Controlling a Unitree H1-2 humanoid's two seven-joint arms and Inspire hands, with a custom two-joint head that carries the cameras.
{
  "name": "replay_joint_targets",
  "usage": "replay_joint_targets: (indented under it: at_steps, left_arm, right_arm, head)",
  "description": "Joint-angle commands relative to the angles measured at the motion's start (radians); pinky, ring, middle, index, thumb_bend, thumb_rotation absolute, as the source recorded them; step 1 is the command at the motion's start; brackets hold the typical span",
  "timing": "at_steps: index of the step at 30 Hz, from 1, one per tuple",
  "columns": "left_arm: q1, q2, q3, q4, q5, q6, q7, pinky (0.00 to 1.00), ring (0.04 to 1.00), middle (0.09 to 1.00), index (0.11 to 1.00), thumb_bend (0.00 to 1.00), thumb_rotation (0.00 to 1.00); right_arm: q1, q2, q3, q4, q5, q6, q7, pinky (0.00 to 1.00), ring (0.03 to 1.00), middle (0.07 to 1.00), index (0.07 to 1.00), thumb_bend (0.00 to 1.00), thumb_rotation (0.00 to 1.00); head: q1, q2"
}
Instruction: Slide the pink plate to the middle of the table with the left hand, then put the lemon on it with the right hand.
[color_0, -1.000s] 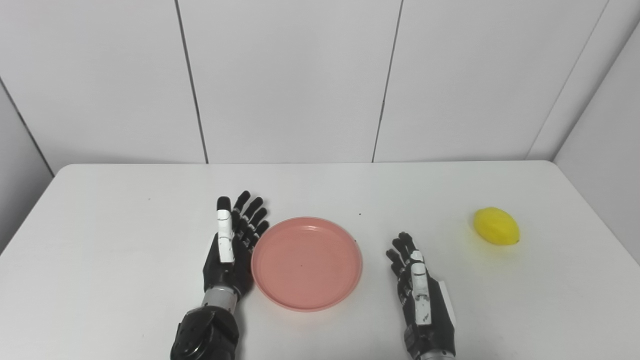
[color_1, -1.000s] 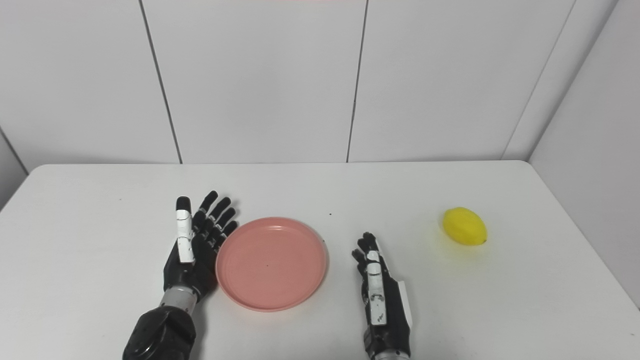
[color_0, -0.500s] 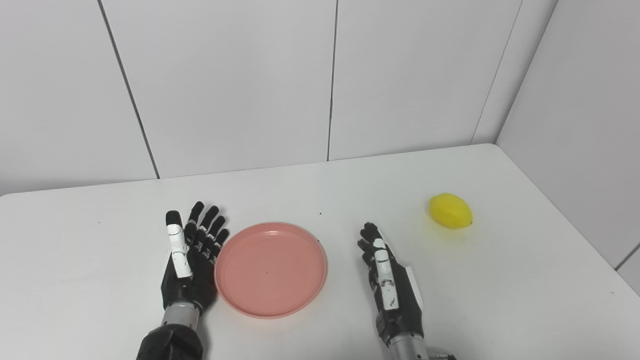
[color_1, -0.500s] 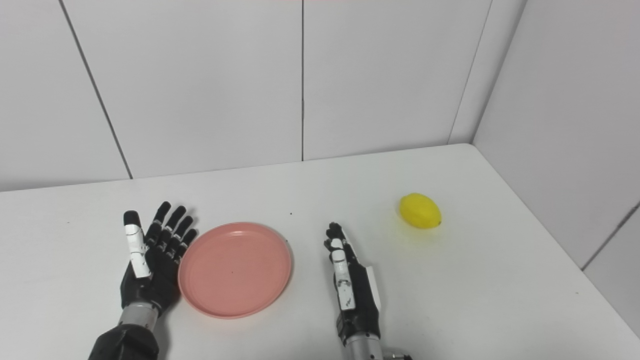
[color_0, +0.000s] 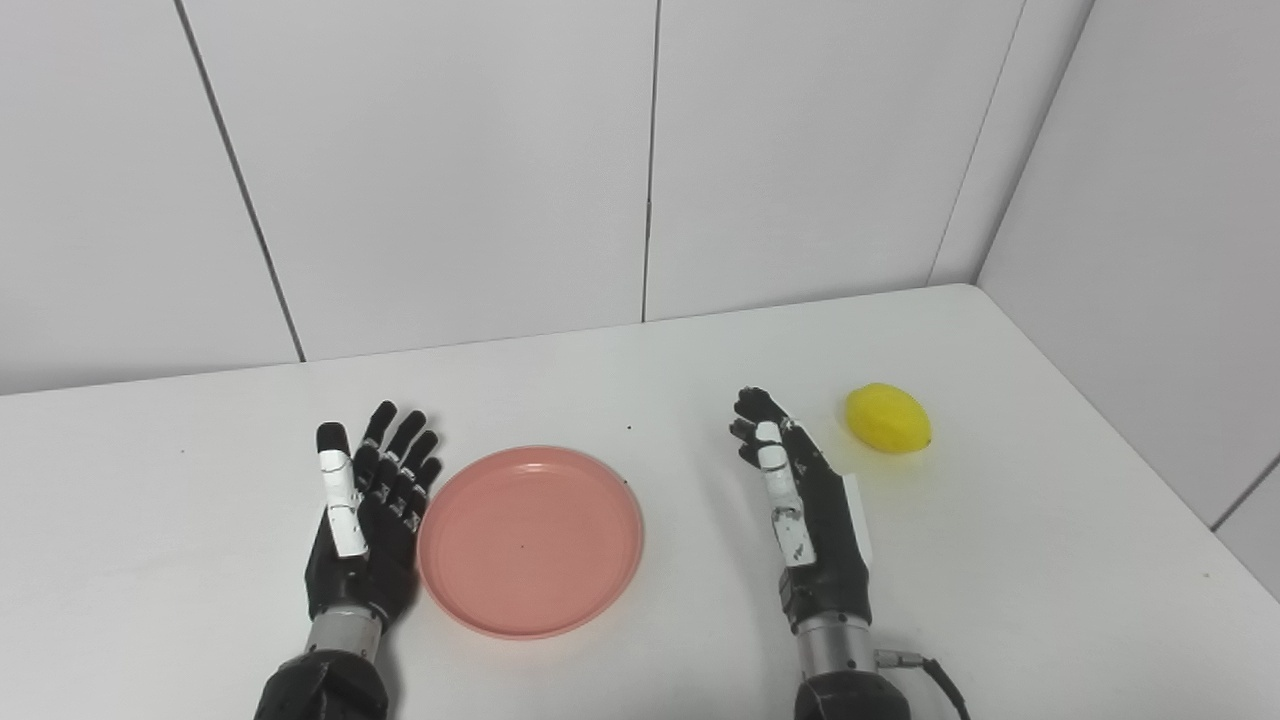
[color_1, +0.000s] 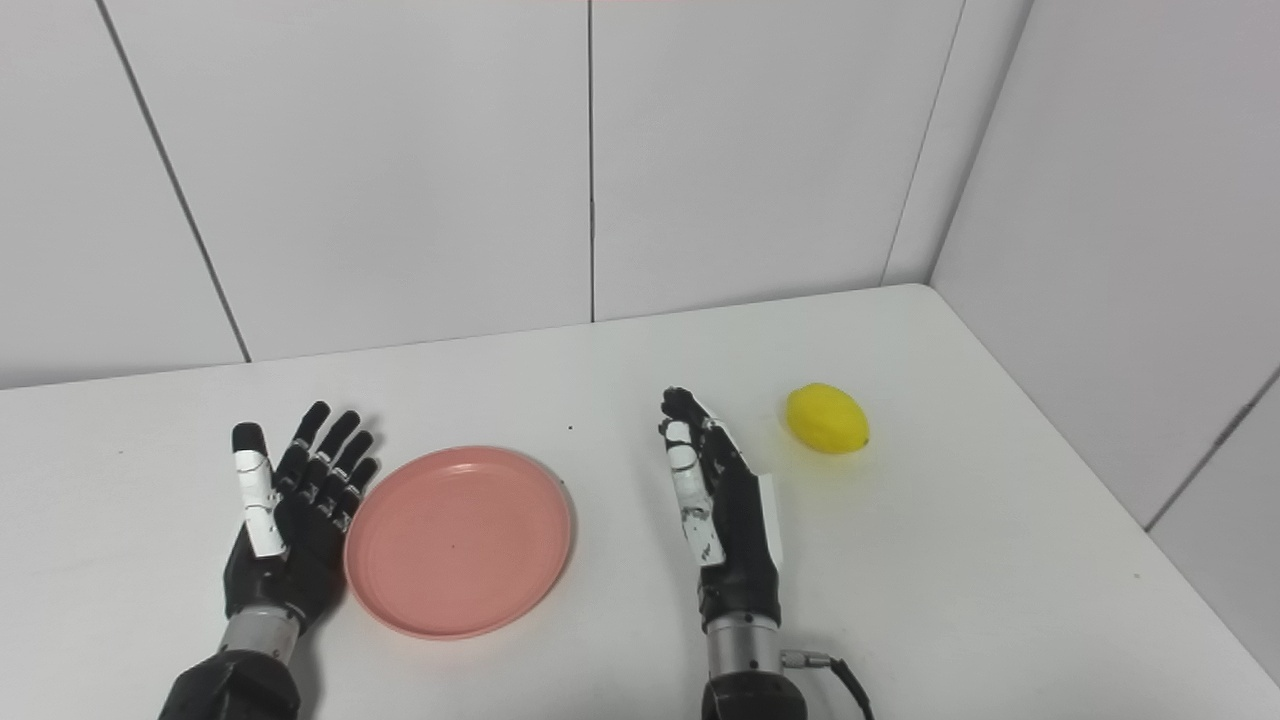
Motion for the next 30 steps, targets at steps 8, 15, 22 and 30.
replay_joint_targets:
  at_steps: [8,15,22,30]
  left_arm:
    - [0.010,0.005,0.008,0.041,0.000,0.014,0.005,0.98,0.945,0.928,0.937,0.82,0.91]
    - [0.014,0.005,0.004,0.037,0.004,0.013,0.003,0.99,0.946,0.924,0.930,0.81,0.92]
    - [0.021,0.007,0.003,0.033,0.003,0.016,-0.001,0.99,0.951,0.929,0.932,0.80,0.92]
    - [0.030,0.006,-0.003,0.012,0.009,0.026,0.006,0.97,0.937,0.922,0.924,0.80,0.91]
  right_arm:
    - [-0.165,-0.164,-0.029,-0.030,-0.320,0.066,0.005,0.67,0.722,0.737,0.733,0.75,0.90]
    - [-0.236,-0.316,0.000,-0.003,-0.574,0.155,0.071,0.69,0.760,0.773,0.710,0.80,0.85]
    - [-0.274,-0.425,0.016,0.050,-0.724,0.167,0.122,0.74,0.781,0.786,0.741,0.82,0.85]
    - [-0.314,-0.571,0.048,0.187,-0.913,0.125,0.063,0.67,0.719,0.743,0.718,0.84,0.80]
  head:
    - [-0.003,-0.014]
    - [-0.001,-0.023]
    - [0.001,-0.022]
    - [0.005,-0.022]
